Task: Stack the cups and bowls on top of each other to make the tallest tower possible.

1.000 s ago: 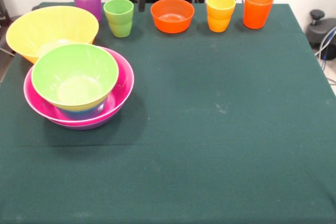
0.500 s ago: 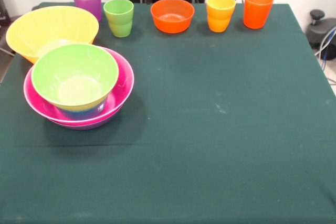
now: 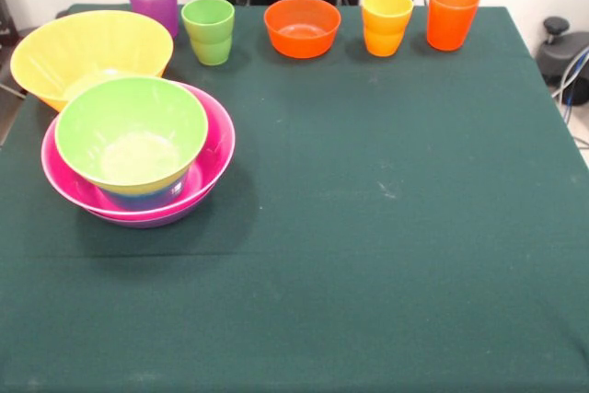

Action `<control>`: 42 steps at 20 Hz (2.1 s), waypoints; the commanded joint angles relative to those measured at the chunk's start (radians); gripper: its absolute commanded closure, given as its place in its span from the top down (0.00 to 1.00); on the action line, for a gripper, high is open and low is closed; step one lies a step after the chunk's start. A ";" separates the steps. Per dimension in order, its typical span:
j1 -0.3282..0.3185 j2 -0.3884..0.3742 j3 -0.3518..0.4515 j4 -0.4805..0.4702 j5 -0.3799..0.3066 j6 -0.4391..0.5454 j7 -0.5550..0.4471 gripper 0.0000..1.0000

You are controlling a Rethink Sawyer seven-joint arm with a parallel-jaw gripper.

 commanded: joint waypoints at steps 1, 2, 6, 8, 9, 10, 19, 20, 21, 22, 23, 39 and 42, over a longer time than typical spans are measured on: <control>-0.046 0.091 0.088 0.059 -0.101 -0.086 0.057 1.00; -0.047 0.092 0.085 0.060 -0.105 -0.089 0.061 1.00; -0.043 0.089 0.086 0.059 -0.113 -0.088 0.079 1.00; -0.048 0.103 0.092 0.047 -0.120 -0.100 0.081 1.00; -0.054 0.109 0.095 0.041 -0.125 -0.104 0.079 1.00; -0.055 0.114 0.094 0.035 -0.126 -0.104 0.079 1.00; -0.113 0.219 0.108 -0.057 -0.171 -0.139 0.044 1.00; -0.114 0.225 0.104 -0.066 -0.173 -0.139 0.042 1.00; -0.125 0.231 0.106 -0.078 -0.181 -0.133 0.031 1.00; -0.135 0.235 0.110 -0.084 -0.186 -0.130 0.027 1.00; -0.151 0.235 0.116 -0.092 -0.196 -0.121 0.017 1.00; -0.207 0.246 0.122 -0.174 -0.237 -0.057 0.008 1.00; -0.195 0.229 0.113 -0.182 -0.226 -0.028 0.009 1.00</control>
